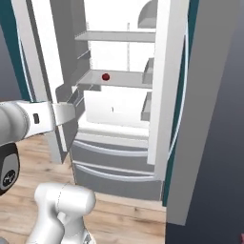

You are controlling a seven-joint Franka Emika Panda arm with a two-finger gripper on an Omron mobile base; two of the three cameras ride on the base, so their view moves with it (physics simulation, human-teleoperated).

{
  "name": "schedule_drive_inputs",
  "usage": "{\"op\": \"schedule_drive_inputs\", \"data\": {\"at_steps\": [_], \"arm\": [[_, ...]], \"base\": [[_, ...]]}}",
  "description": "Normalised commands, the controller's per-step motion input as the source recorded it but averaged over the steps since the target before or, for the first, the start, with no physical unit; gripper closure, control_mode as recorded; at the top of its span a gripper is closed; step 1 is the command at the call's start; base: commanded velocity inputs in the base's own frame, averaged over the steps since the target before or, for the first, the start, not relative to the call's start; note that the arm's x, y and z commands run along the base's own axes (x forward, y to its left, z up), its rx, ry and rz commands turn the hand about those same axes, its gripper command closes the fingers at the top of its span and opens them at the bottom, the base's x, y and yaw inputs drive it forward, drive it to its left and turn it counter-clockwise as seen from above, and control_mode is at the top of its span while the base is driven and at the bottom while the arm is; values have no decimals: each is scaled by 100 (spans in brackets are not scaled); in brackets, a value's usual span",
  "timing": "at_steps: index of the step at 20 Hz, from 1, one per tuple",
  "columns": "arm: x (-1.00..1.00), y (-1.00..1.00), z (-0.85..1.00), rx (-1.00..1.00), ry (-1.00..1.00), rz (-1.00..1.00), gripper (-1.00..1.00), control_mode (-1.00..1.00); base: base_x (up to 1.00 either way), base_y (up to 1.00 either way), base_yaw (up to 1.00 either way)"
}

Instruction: Take the cheese, steak, and tomato from the fridge and place them on the plate on the dining counter to create an appetizer plate.

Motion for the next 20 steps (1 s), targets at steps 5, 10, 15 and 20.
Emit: {"op": "schedule_drive_inputs", "data": {"at_steps": [5,10,15,20], "arm": [[0,0,0,0,0,0,-100,100],[0,0,0,0,0,0,-100,100],[0,0,0,0,0,0,-100,100],[0,0,0,0,0,0,-100,100]], "base": [[62,-16,8],[48,-22,7],[52,-16,7],[48,-23,7]]}}
